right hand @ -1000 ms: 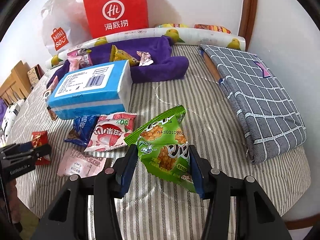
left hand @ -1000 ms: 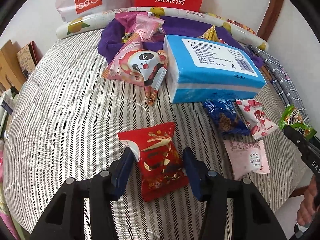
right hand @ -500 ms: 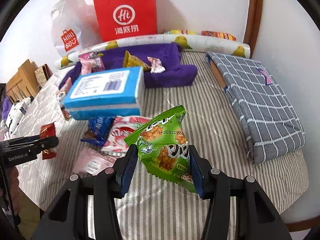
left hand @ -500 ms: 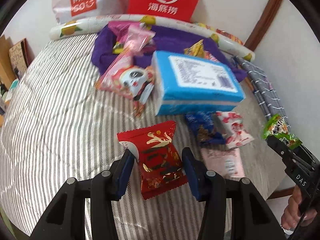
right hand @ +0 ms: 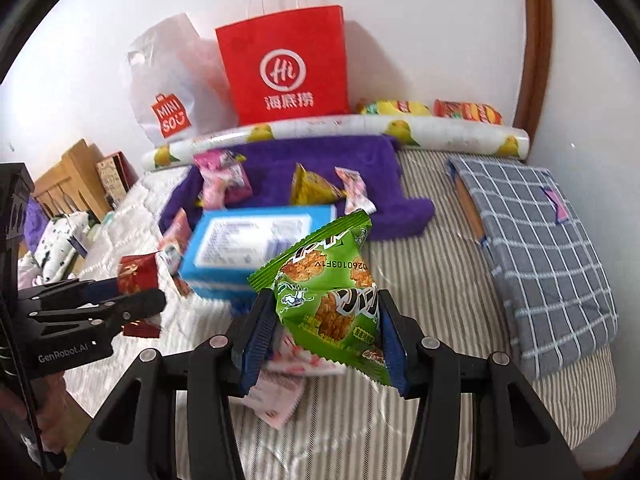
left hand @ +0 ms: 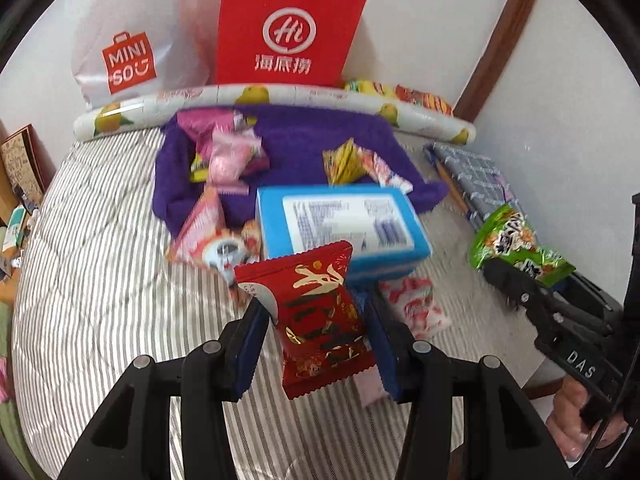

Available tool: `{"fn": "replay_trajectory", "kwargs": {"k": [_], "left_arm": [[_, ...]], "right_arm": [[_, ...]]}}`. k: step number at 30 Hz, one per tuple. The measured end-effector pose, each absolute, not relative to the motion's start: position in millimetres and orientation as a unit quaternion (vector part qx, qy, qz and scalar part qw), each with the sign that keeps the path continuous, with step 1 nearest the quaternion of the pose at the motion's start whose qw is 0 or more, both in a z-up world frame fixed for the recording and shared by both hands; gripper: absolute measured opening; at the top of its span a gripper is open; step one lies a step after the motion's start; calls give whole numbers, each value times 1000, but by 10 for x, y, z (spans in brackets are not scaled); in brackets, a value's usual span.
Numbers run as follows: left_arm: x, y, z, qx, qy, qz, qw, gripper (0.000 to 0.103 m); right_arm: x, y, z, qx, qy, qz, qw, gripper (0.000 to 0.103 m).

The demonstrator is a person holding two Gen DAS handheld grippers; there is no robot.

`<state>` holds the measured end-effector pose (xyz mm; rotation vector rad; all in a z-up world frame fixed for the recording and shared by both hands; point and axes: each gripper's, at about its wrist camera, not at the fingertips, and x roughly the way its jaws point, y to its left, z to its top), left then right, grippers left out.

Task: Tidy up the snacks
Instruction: 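Carry the red bag with the left tool while the right tool carries the green bag toward the towel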

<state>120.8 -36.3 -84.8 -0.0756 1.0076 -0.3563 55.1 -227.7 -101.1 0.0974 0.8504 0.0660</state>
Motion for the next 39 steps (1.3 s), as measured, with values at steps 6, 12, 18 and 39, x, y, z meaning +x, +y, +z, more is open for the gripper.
{"fn": "replay_trajectory", "kwargs": {"k": [6, 12, 18, 39], "left_arm": [[1437, -322, -646, -37, 469, -169, 866, 47], [1670, -271, -691, -31, 476, -162, 864, 47], [1916, -207, -712, -33, 473, -161, 866, 47], [2433, -81, -983, -50, 490, -151, 857, 47]], "right_arm": [[751, -2192, -832, 41, 399, 42, 915, 50], [1013, -2146, -791, 33, 396, 42, 917, 50], [1267, -2148, -819, 33, 398, 38, 916, 50], [1889, -2339, -1035, 46, 414, 15, 909, 50]]}}
